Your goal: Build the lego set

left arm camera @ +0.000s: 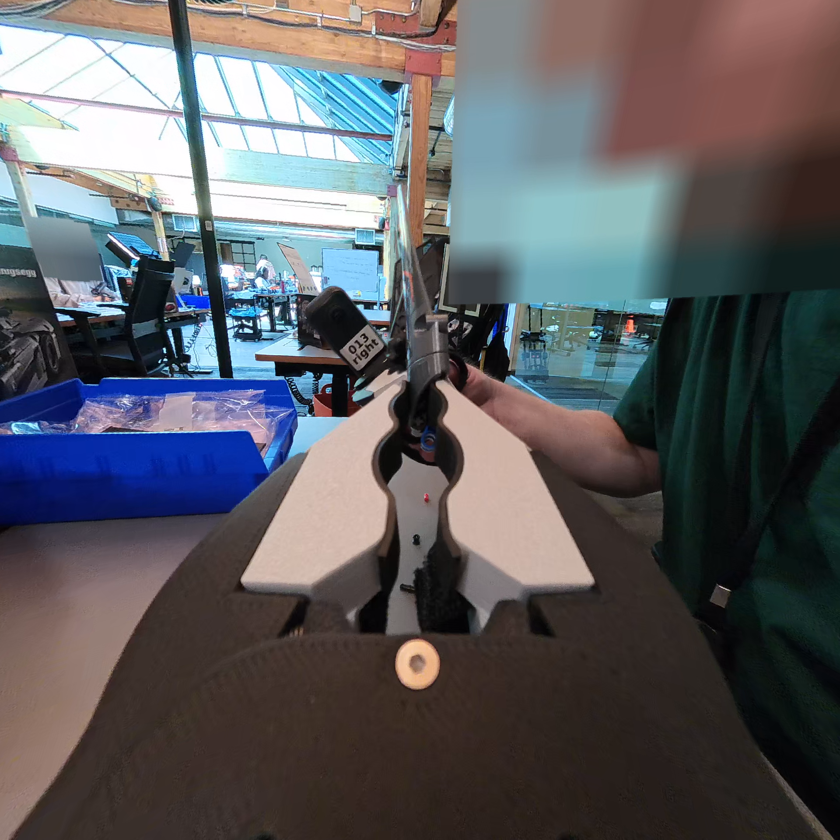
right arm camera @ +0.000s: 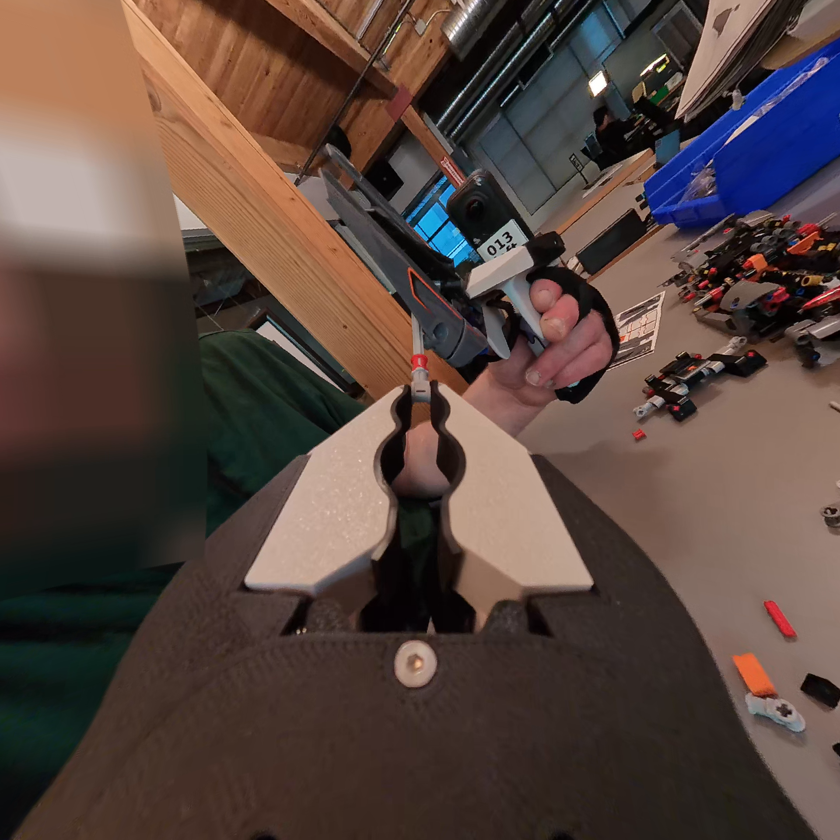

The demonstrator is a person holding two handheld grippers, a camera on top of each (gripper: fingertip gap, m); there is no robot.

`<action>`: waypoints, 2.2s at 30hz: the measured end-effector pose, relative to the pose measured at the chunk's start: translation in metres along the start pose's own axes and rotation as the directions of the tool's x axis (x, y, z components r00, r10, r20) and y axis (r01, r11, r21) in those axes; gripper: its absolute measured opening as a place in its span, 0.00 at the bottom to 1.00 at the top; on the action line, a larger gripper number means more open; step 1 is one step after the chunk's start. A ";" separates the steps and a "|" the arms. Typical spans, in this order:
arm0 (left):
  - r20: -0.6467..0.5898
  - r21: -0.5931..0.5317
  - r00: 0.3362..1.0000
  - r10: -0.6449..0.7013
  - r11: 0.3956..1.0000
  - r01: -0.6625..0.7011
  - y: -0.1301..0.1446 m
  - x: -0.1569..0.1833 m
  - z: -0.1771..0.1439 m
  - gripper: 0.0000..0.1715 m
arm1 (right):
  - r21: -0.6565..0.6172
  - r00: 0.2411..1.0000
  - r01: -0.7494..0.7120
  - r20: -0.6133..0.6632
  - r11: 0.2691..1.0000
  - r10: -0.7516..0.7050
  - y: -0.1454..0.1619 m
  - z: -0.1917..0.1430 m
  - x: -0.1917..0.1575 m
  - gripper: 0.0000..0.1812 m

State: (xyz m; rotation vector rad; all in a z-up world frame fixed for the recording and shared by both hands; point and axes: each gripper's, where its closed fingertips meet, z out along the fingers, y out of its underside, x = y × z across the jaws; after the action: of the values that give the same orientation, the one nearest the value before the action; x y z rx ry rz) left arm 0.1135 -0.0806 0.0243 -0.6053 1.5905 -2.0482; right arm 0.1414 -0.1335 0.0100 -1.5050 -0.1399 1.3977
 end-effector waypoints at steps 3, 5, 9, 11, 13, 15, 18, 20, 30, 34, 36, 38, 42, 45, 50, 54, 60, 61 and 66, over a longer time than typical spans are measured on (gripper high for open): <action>0.002 0.005 1.000 -0.001 1.000 0.001 -0.001 0.000 0.000 0.03 | -0.015 1.000 0.012 -0.006 1.000 -0.012 0.001 0.002 0.001 0.03; 0.007 0.001 1.000 0.002 1.000 -0.002 0.000 -0.001 -0.001 0.03 | -0.017 1.000 0.020 -0.017 1.000 -0.021 0.000 0.001 0.002 0.03; 0.003 -0.001 1.000 -0.004 1.000 0.004 0.000 0.000 -0.001 0.03 | -0.040 0.998 0.059 -0.034 0.997 -0.060 -0.001 0.001 0.002 0.03; 0.012 -0.004 1.000 -0.004 1.000 0.004 0.001 -0.002 -0.001 0.03 | -0.028 0.994 0.079 -0.068 0.996 -0.081 -0.004 -0.001 0.005 0.03; 0.015 -0.001 1.000 -0.011 1.000 0.011 0.002 -0.004 -0.001 0.03 | -0.037 0.990 0.102 -0.095 0.994 -0.105 -0.003 -0.002 0.009 0.04; 0.022 0.008 1.000 -0.017 1.000 0.017 0.003 -0.005 0.000 0.03 | -0.013 0.985 0.148 -0.087 0.989 -0.148 -0.007 -0.004 0.006 0.04; 0.020 0.000 1.000 -0.018 1.000 0.018 0.006 -0.005 0.002 0.03 | -0.021 0.976 0.185 -0.116 0.983 -0.186 -0.005 -0.006 0.008 0.05; 0.015 0.000 1.000 -0.019 1.000 0.019 0.006 -0.005 0.003 0.03 | -0.010 0.973 0.202 -0.115 0.979 -0.202 -0.005 -0.008 0.007 0.08; 0.016 0.031 0.998 -0.065 0.997 0.064 0.009 -0.009 0.005 0.03 | 0.000 0.933 0.274 -0.242 0.962 -0.266 0.000 -0.034 0.014 0.14; 0.014 0.032 0.997 -0.081 0.996 0.081 0.013 -0.011 0.009 0.03 | -0.022 0.933 0.271 -0.242 0.962 -0.268 0.008 -0.029 0.014 0.15; 0.010 0.025 0.997 -0.081 0.996 0.081 0.014 -0.010 0.011 0.03 | 0.002 0.939 0.267 -0.225 0.964 -0.259 0.005 -0.028 0.012 0.13; 0.008 0.024 0.997 -0.082 0.996 0.081 0.014 -0.009 0.013 0.03 | -0.002 0.945 0.255 -0.212 0.967 -0.250 0.005 -0.026 0.012 0.11; 0.006 0.027 0.996 -0.083 0.996 0.083 0.015 -0.008 0.015 0.03 | 0.006 0.953 0.254 -0.174 0.967 -0.249 0.005 -0.021 0.007 0.04; 0.009 0.023 0.997 -0.080 0.997 0.080 0.015 -0.008 0.015 0.03 | 0.010 0.954 0.253 -0.172 0.968 -0.247 0.005 -0.021 0.006 0.04; 0.015 0.021 0.997 -0.078 0.997 0.077 0.016 -0.009 0.016 0.03 | 0.000 0.939 0.283 -0.203 0.959 -0.277 0.003 -0.023 0.007 0.04; 0.030 0.016 0.997 -0.077 0.997 0.077 0.016 -0.011 0.016 0.03 | -0.014 0.936 0.288 -0.206 0.957 -0.285 0.002 -0.023 0.007 0.04; 0.045 0.010 0.995 -0.087 0.996 0.086 0.018 -0.014 0.014 0.03 | -0.046 0.909 0.339 -0.241 0.940 -0.340 0.000 -0.022 0.010 0.04; 0.050 0.010 0.994 -0.093 0.996 0.093 0.018 -0.015 0.014 0.03 | -0.052 0.899 0.357 -0.251 0.933 -0.358 -0.001 -0.022 0.010 0.04; 0.055 0.007 0.995 -0.084 0.996 0.083 0.017 -0.015 0.013 0.03 | -0.056 0.898 0.352 -0.260 0.934 -0.355 -0.003 -0.022 0.010 0.04</action>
State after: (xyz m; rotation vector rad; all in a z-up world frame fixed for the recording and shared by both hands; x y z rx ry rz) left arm 0.1351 -0.0853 0.0101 -0.7322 1.5524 -2.0757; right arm 0.1635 -0.1379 0.0012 -1.5678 -0.2385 0.8968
